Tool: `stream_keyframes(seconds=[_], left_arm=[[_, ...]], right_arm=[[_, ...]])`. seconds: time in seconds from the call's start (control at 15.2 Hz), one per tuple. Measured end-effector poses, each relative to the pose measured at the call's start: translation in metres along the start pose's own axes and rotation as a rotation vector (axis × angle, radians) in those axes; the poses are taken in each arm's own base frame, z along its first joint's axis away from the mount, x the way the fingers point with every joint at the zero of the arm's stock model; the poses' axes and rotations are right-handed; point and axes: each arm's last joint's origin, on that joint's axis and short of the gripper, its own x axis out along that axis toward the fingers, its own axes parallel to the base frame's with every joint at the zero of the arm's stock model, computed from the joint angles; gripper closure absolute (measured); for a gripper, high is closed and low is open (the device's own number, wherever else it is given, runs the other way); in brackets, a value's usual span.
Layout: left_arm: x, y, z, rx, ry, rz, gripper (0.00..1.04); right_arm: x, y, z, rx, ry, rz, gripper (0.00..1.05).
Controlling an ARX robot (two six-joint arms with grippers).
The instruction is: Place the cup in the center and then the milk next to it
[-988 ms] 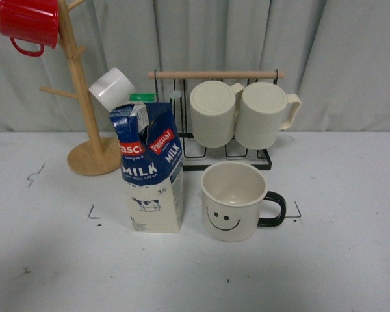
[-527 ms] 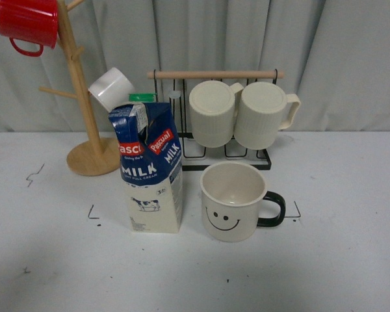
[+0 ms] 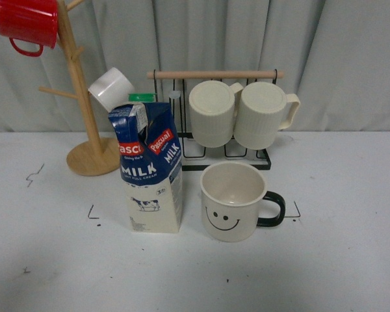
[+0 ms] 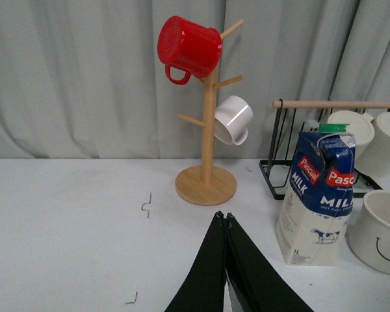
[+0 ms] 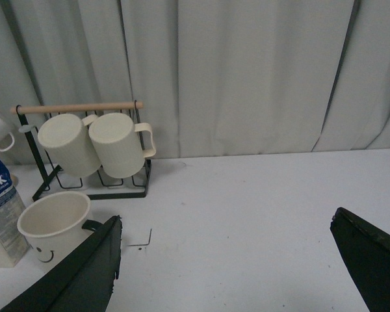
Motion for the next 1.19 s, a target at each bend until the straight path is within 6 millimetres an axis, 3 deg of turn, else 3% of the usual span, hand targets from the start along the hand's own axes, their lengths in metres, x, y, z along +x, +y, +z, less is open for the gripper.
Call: stream_keyframes(seconds=[0.07, 0.13, 0.26, 0.33, 0.59, 0.99, 1.19], left_arm=[[0.0, 0.0, 0.0001, 0.0, -0.001, 0.0, 1.03], [0.0, 0.0, 0.0001, 0.0, -0.001, 0.0, 0.96], [0.0, 0.0, 0.0001, 0.0, -0.001, 0.0, 0.7], [0.0, 0.0, 0.0001, 0.0, -0.001, 0.0, 0.63], [0.0, 0.0, 0.0001, 0.0, -0.001, 0.0, 0.49], [0.0, 0.0, 0.0001, 0.001, -0.001, 0.0, 0.05], [0.0, 0.0, 0.0001, 0.001, -0.001, 0.0, 0.07]], right_arm=[[0.0, 0.0, 0.0, 0.0, 0.0, 0.0, 0.06], [0.0, 0.0, 0.0, 0.0, 0.0, 0.0, 0.06], [0.0, 0.0, 0.0001, 0.0, 0.0, 0.0, 0.06], [0.0, 0.0, 0.0, 0.0, 0.0, 0.0, 0.06], [0.0, 0.0, 0.0, 0.0, 0.0, 0.0, 0.06], [0.0, 0.0, 0.0, 0.0, 0.0, 0.0, 0.06], [0.0, 0.0, 0.0, 0.0, 0.0, 0.0, 0.06]])
